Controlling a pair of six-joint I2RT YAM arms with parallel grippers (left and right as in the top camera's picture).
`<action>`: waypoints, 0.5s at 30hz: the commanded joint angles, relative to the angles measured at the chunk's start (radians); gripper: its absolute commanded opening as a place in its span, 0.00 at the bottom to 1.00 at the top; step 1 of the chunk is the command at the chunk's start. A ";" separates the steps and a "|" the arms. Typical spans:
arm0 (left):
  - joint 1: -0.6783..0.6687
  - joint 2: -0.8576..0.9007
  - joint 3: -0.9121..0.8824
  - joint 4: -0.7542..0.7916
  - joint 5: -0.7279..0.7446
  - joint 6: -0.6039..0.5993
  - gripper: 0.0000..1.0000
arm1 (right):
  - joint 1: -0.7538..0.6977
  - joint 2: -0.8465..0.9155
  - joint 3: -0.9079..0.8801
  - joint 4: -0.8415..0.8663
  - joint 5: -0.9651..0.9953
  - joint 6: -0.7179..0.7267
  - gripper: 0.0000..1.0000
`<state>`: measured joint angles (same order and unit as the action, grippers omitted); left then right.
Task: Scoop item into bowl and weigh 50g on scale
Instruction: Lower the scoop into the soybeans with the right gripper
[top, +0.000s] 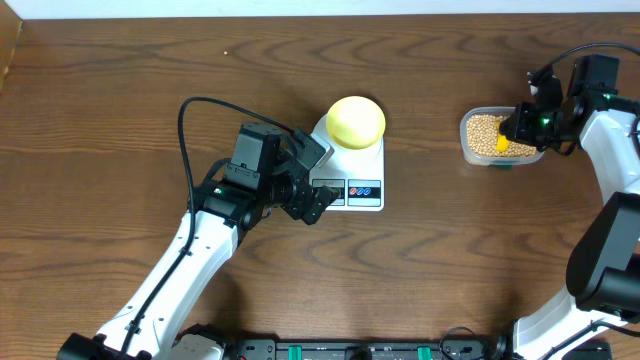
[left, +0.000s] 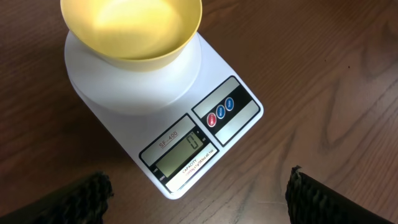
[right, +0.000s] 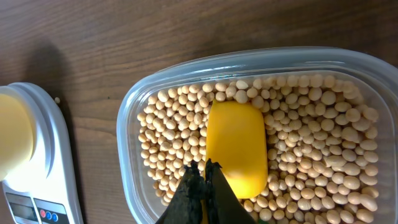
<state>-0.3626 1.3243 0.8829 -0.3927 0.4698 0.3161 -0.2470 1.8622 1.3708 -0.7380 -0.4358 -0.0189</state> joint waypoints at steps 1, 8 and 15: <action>0.004 0.008 -0.008 -0.002 0.016 0.016 0.92 | -0.006 0.022 -0.043 -0.016 0.006 -0.004 0.01; 0.004 0.008 -0.008 -0.002 0.016 0.016 0.92 | -0.041 0.022 -0.043 -0.013 -0.013 -0.005 0.01; 0.004 0.008 -0.008 -0.002 0.016 0.016 0.92 | -0.064 0.022 -0.043 -0.011 -0.101 -0.004 0.01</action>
<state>-0.3626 1.3243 0.8829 -0.3927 0.4698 0.3157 -0.3050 1.8622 1.3518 -0.7357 -0.4995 -0.0189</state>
